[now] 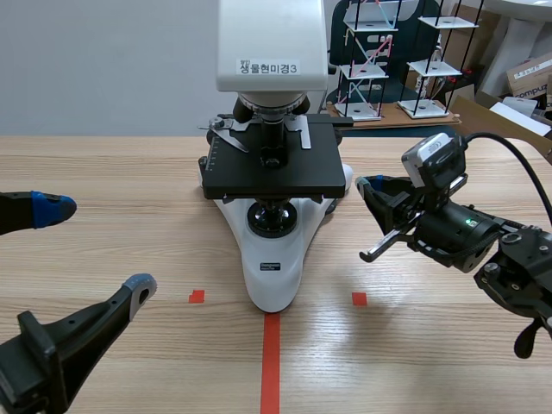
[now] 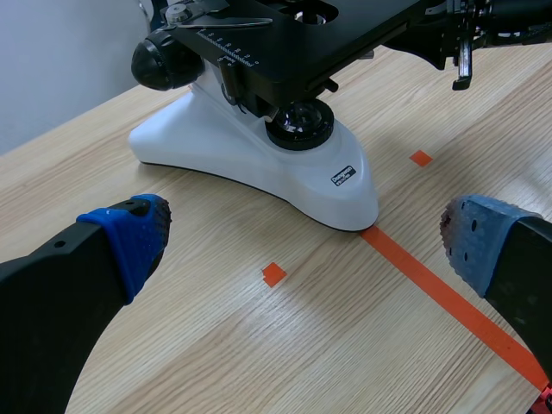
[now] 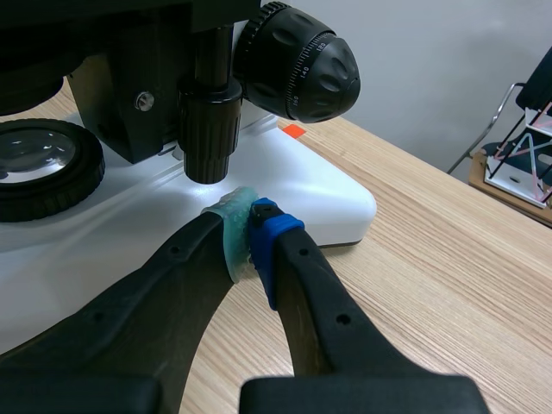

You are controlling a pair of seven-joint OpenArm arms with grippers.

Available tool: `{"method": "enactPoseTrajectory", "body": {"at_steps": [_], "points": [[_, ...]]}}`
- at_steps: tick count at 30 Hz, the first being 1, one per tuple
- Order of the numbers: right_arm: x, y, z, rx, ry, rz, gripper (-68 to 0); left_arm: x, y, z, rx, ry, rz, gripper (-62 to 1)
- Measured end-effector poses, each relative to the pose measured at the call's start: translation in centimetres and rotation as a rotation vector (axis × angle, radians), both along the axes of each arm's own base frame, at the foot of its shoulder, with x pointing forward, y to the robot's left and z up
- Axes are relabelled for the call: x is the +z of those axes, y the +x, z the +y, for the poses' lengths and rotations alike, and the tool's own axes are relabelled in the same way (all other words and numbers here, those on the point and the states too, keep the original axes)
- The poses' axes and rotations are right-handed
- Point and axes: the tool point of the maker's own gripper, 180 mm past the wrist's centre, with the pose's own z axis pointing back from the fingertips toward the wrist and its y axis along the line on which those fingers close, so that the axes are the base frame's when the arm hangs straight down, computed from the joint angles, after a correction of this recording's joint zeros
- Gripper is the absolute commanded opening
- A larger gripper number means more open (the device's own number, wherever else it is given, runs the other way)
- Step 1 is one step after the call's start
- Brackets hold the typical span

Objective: Return to the home posture

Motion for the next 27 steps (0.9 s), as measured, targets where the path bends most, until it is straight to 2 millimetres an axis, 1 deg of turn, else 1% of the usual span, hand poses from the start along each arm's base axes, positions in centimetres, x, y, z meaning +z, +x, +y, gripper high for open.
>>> {"method": "enactPoseTrajectory", "body": {"at_steps": [2,4,7,10,12,15,16,17,18,21,25,27], "points": [[0.2,-0.2,0.1,0.005,0.015,-0.014,-57.6,0.0,0.0,0.0,0.000,0.000,0.000,1.4],[0.6,-0.9,0.2,0.011,0.045,-0.043,-51.5,0.0,0.0,0.0,0.000,0.000,0.000,1.4],[0.2,-2.7,0.2,0.005,0.055,-0.047,-43.3,0.0,0.0,0.0,0.000,0.000,0.000,1.4],[-0.4,-5.4,-0.1,-0.010,0.033,-0.046,-34.0,0.0,0.0,0.0,0.000,0.000,0.000,1.4],[-0.4,-7.7,-0.5,-0.011,0.035,-0.042,-24.6,0.0,0.0,0.0,0.000,0.000,0.000,1.4],[0.6,-10.9,-1.6,-0.024,0.045,-0.058,-8.6,0.0,0.0,0.0,0.000,0.000,0.000,1.4],[1.2,-11.8,-2.1,-0.039,0.061,-0.065,-5.4,0.0,0.0,0.0,0.000,0.000,0.000,1.4],[1.7,-12.6,-2.5,-0.057,0.072,-0.064,-3.9,0.0,0.0,0.0,0.000,0.000,0.000,1.4],[2.1,-13.5,-2.8,-0.066,0.070,-0.065,-3.8,0.0,0.0,0.0,0.000,0.000,0.000,1.4],[3.3,-16.1,-3.0,-0.068,0.043,-0.050,-3.8,0.0,0.0,0.0,0.000,0.000,0.000,1.4],[4.5,-19.0,-2.4,-0.047,0.002,0.000,-3.9,0.0,0.0,0.0,0.000,0.000,0.000,1.4],[5.0,-19.8,-1.9,-0.027,0.004,0.013,-3.9,0.0,0.0,0.0,0.000,0.000,0.000,1.4]]}}
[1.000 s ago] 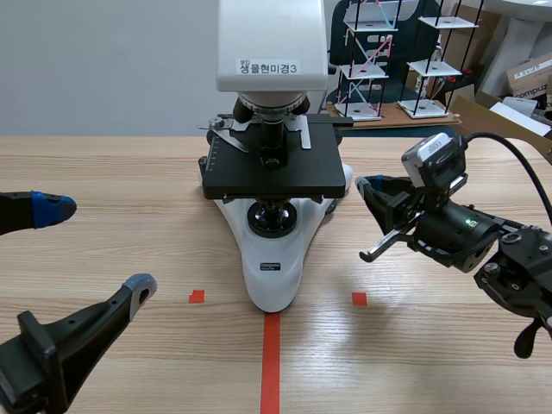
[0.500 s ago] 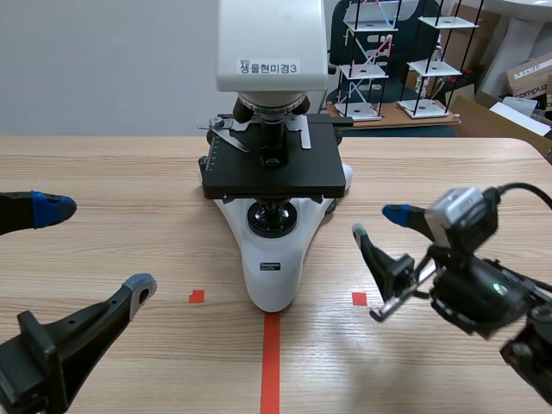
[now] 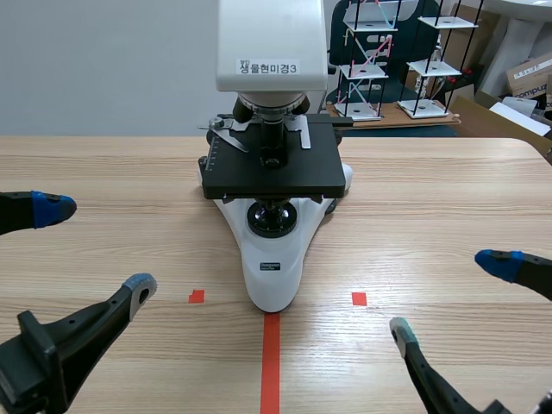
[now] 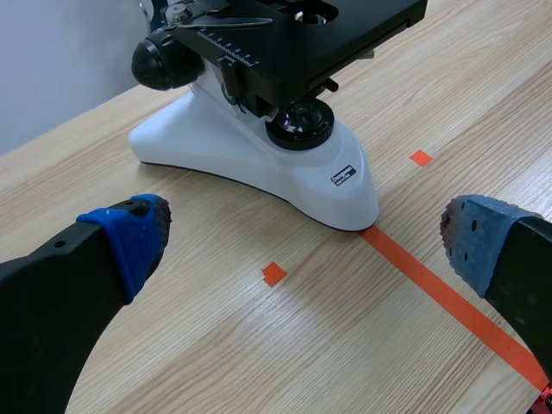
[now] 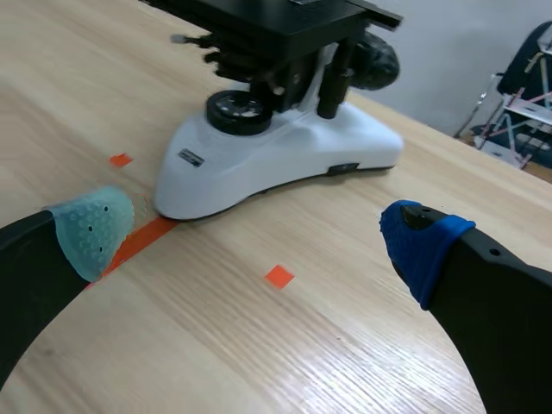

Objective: Return to the home posture

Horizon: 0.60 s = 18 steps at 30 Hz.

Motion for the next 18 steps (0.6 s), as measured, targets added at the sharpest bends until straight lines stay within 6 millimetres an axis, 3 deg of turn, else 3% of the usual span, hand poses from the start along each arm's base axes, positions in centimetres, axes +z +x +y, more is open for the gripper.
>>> {"method": "enactPoseTrajectory", "body": {"at_steps": [18], "points": [[0.25,0.22,-0.69,-0.015,-0.013,-0.014,-3.9,0.00,0.00,0.00,0.000,0.000,0.000,1.4]]}}
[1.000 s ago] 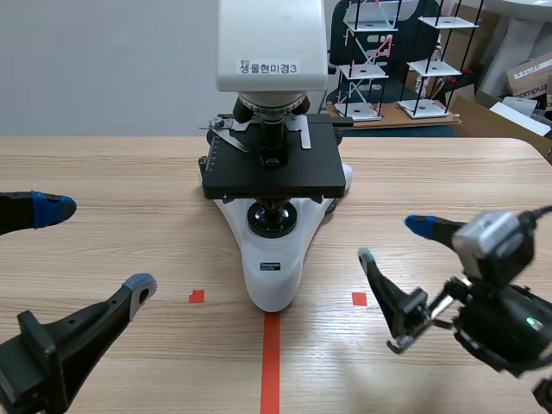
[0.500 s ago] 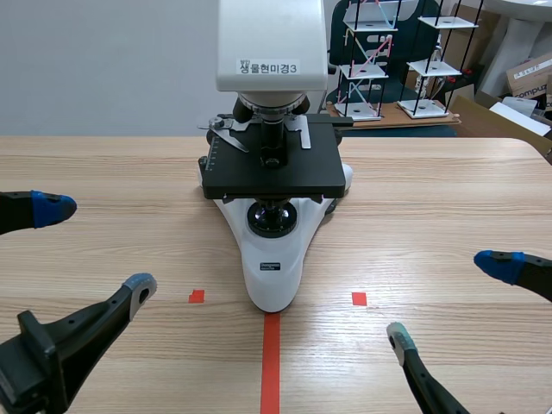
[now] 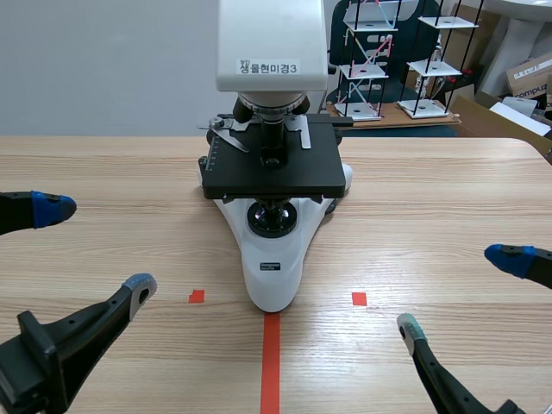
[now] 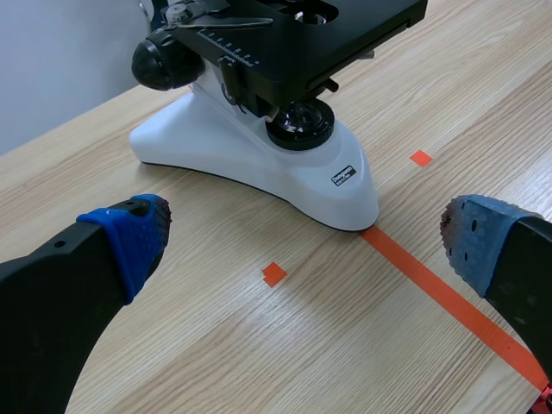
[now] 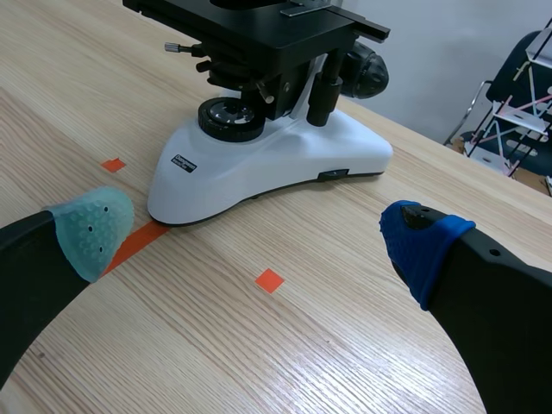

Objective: Return to the home posture

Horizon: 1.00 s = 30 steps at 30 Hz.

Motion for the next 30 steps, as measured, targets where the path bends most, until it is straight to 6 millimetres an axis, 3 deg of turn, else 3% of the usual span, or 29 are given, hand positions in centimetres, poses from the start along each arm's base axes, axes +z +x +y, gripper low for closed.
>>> {"method": "enactPoseTrajectory", "body": {"at_steps": [3,6,30], "points": [[0.04,0.10,-0.15,-0.010,-0.007,-0.008,-3.8,0.00,0.00,0.00,0.000,0.000,0.000,1.4],[0.04,0.10,-0.14,-0.009,-0.007,-0.007,0.4,0.00,0.00,0.00,0.000,0.000,0.000,1.4],[0.20,-0.09,0.14,0.009,0.014,-0.003,0.4,0.00,0.00,0.00,0.000,0.000,0.000,1.4]]}}
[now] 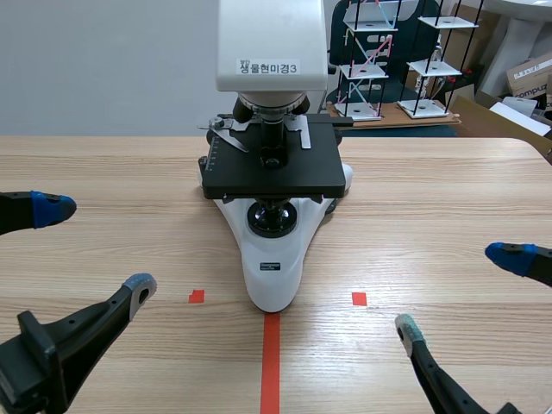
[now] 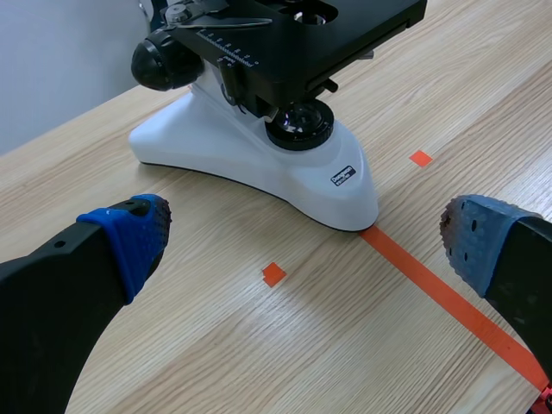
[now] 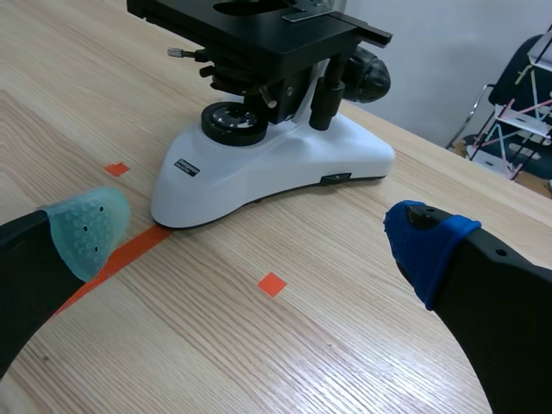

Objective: Return to the home posture

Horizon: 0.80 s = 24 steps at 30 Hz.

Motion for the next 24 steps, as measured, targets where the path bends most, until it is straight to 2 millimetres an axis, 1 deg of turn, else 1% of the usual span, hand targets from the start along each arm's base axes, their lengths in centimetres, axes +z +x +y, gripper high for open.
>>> {"method": "enactPoseTrajectory", "body": {"at_steps": [24], "points": [[0.22,0.02,-0.01,-0.001,0.006,-0.010,0.4,0.00,0.00,0.00,0.000,0.000,0.000,1.4]]}}
